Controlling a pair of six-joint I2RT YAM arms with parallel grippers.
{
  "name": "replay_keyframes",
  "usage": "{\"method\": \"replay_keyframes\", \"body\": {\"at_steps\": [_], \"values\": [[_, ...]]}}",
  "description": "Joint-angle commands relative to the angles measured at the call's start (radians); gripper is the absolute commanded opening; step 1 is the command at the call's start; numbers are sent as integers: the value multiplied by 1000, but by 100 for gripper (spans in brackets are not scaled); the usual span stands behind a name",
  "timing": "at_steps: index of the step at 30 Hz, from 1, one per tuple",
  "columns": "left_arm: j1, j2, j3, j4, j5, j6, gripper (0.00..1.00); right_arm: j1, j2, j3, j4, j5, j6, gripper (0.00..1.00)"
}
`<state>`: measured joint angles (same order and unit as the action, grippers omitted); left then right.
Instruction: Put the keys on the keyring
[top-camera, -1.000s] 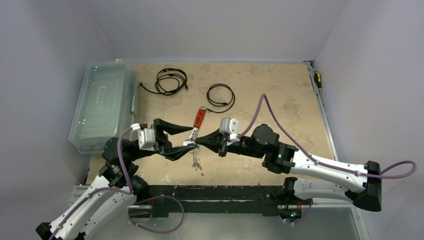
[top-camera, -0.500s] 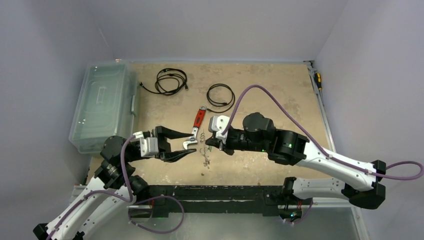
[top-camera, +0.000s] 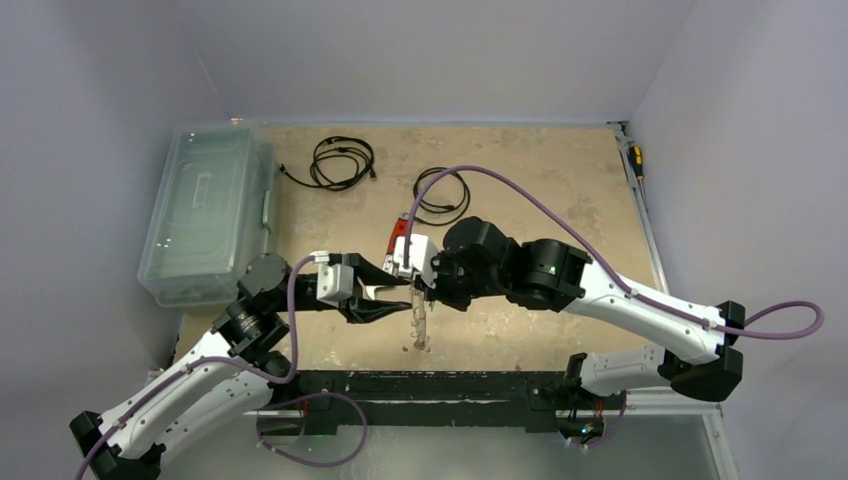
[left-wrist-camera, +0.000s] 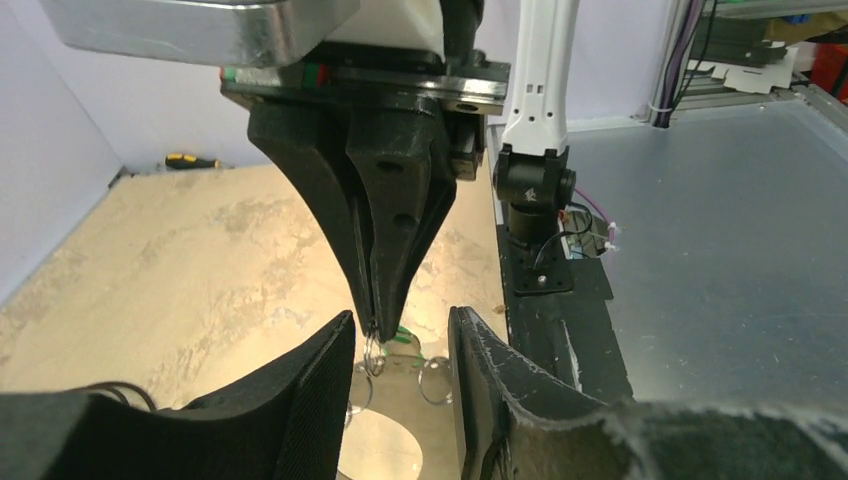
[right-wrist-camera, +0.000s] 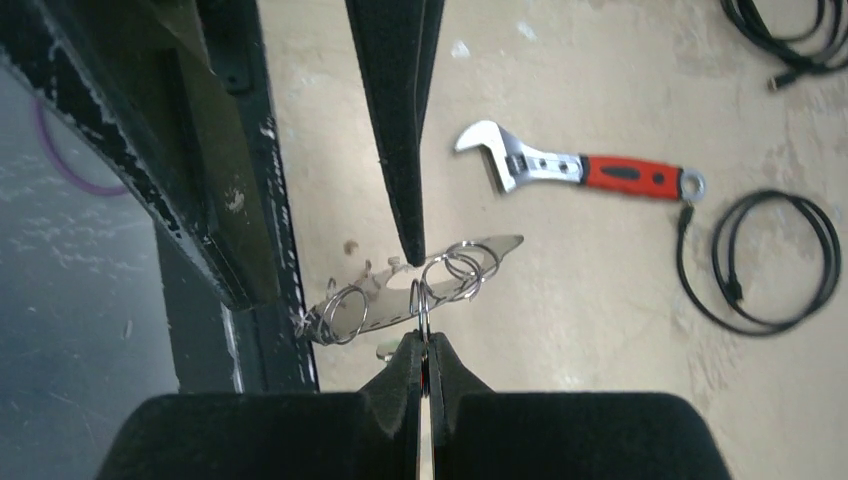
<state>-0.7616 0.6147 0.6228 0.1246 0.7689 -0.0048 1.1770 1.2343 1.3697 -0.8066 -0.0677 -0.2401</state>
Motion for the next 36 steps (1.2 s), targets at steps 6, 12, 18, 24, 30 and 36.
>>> {"method": "replay_keyframes", "body": {"at_steps": [6,12,18,24,30,36], "values": [[-7,53,2,-22,-82,34,39,3,22,119,-165,131,21,0],[-10,89,-4,7,-30,14,33,8,11,122,-133,30,-15,0],[-27,105,-26,52,-16,-24,32,10,25,127,-112,-29,-32,0],[-46,110,-35,60,-35,-26,30,10,43,135,-89,-66,-45,0],[-58,115,-32,44,-53,-17,26,13,58,148,-81,-85,-52,0],[-64,126,-24,21,-68,-3,20,15,60,149,-75,-87,-51,0]]}}
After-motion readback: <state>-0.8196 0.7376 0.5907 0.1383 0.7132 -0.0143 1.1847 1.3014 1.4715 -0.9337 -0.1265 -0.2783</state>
